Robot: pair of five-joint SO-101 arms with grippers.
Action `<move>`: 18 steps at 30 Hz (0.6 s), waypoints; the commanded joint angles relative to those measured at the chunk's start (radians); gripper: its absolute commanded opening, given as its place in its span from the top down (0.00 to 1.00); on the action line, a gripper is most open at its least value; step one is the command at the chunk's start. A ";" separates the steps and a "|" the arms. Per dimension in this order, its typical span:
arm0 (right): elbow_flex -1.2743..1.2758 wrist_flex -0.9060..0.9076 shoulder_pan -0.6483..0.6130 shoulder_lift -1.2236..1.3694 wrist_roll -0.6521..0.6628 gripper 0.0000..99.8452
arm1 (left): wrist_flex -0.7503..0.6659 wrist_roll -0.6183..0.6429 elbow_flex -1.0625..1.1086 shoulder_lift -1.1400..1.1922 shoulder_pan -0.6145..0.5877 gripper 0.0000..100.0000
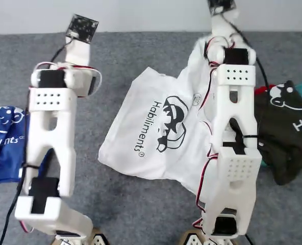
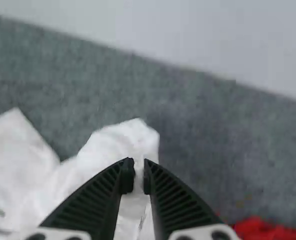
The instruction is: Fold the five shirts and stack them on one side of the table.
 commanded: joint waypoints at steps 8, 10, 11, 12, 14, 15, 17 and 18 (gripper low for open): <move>0.000 0.641 -0.081 -0.028 0.077 0.99 | 0.153 0.068 -0.283 0.371 0.060 0.90; 0.097 0.641 -0.090 -0.088 0.083 0.99 | 0.203 0.068 -0.383 0.448 0.063 0.90; 0.163 0.641 -0.096 -0.127 0.083 0.99 | 0.229 0.068 -0.424 0.488 0.064 0.90; 0.233 0.641 -0.114 -0.170 0.084 0.99 | 0.259 0.068 -0.467 0.525 0.064 0.90; 0.388 0.638 -0.147 -0.278 0.100 0.99 | 0.322 0.075 -0.559 0.595 0.058 0.90; 0.473 0.638 -0.162 -0.341 0.126 0.99 | 0.351 0.094 -0.607 0.628 0.055 0.90; 0.634 0.636 -0.194 -0.478 0.160 0.99 | 0.407 0.120 -0.707 0.678 0.054 0.90; 0.710 0.634 -0.203 -0.552 0.172 0.99 | 0.434 0.121 -0.757 0.701 0.055 0.90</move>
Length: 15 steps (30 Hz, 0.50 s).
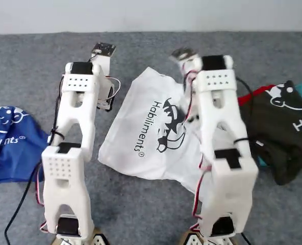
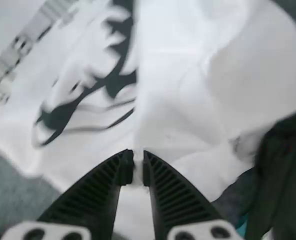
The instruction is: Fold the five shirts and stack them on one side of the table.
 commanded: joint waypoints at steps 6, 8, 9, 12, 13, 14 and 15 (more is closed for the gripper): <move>0.611 0.039 -0.030 -0.753 0.212 0.99 | 0.138 0.026 -0.317 0.087 0.011 0.90; 0.717 0.039 -0.038 -0.969 0.250 0.99 | 0.138 0.026 -0.300 0.087 0.011 0.90; 0.761 0.039 -0.038 -1.078 0.269 0.99 | 0.137 0.026 -0.294 0.087 0.011 0.90; 0.895 0.044 -0.038 -1.392 0.301 0.99 | 0.137 0.026 -0.288 0.087 0.011 0.90; 0.947 0.044 -0.038 -1.481 0.301 0.99 | 0.137 0.026 -0.289 0.087 0.012 0.90; 1.007 0.044 -0.036 -1.554 0.301 0.99 | 0.137 0.028 -0.289 0.087 0.012 0.90; 1.068 0.044 -0.033 -1.604 0.299 0.99 | 0.137 0.028 -0.289 0.087 0.020 0.90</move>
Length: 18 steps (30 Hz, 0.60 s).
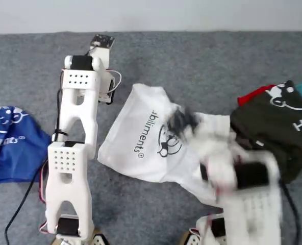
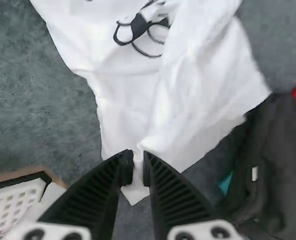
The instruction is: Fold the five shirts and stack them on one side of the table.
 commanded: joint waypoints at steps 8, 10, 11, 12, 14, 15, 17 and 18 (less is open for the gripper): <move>0.253 0.042 0.051 -0.286 0.063 0.99 | -0.012 0.011 -0.108 -0.002 0.124 0.89; 0.252 0.042 0.053 -0.255 0.063 0.99 | -0.054 0.011 -0.125 -0.002 0.126 0.89; 0.252 0.042 0.053 -0.231 0.063 0.99 | -0.066 0.011 -0.127 -0.002 0.126 0.89; 0.252 0.042 0.053 -0.202 0.061 0.99 | -0.078 0.011 -0.127 -0.002 0.127 0.89; 0.250 0.042 0.048 -0.148 0.060 0.99 | -0.115 0.011 -0.128 0.000 0.129 0.89; 0.250 0.041 0.047 -0.128 0.060 0.99 | -0.135 0.011 -0.127 0.000 0.129 0.89; 0.245 0.036 0.047 -0.099 0.061 0.99 | -0.163 0.005 -0.125 0.002 0.133 0.89; 0.245 0.035 0.047 -0.093 0.061 0.99 | -0.167 0.005 -0.125 0.011 0.137 0.87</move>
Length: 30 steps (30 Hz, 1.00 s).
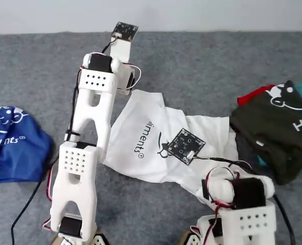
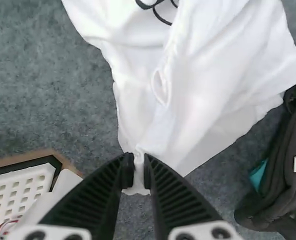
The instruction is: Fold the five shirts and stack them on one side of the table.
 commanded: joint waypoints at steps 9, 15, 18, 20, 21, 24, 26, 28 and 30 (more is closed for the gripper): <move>-0.002 0.035 0.004 0.048 0.011 0.99 | 0.041 0.003 -0.041 0.072 0.117 0.86; -0.002 0.038 0.012 0.045 0.094 0.99 | 0.035 0.003 -0.041 0.078 0.110 0.86; -0.005 0.039 0.012 0.045 0.091 0.99 | 0.058 0.008 -0.031 0.083 0.110 0.86; -0.005 0.039 0.012 0.045 0.078 0.99 | 0.100 0.008 -0.030 0.083 0.115 0.86; -0.005 0.039 0.012 0.045 0.066 0.98 | 0.115 0.008 -0.028 0.083 0.114 0.86; -0.005 0.039 0.012 0.045 0.060 0.89 | 0.157 0.008 -0.008 0.087 0.091 0.86; -0.008 0.039 0.012 0.045 0.060 0.83 | 0.158 0.005 0.025 0.098 0.071 0.86; -0.012 0.039 0.012 0.045 0.061 0.80 | 0.158 0.005 0.084 0.114 0.058 0.86; -0.041 0.039 0.012 0.045 0.061 0.80 | 0.158 0.005 0.159 0.121 0.054 0.86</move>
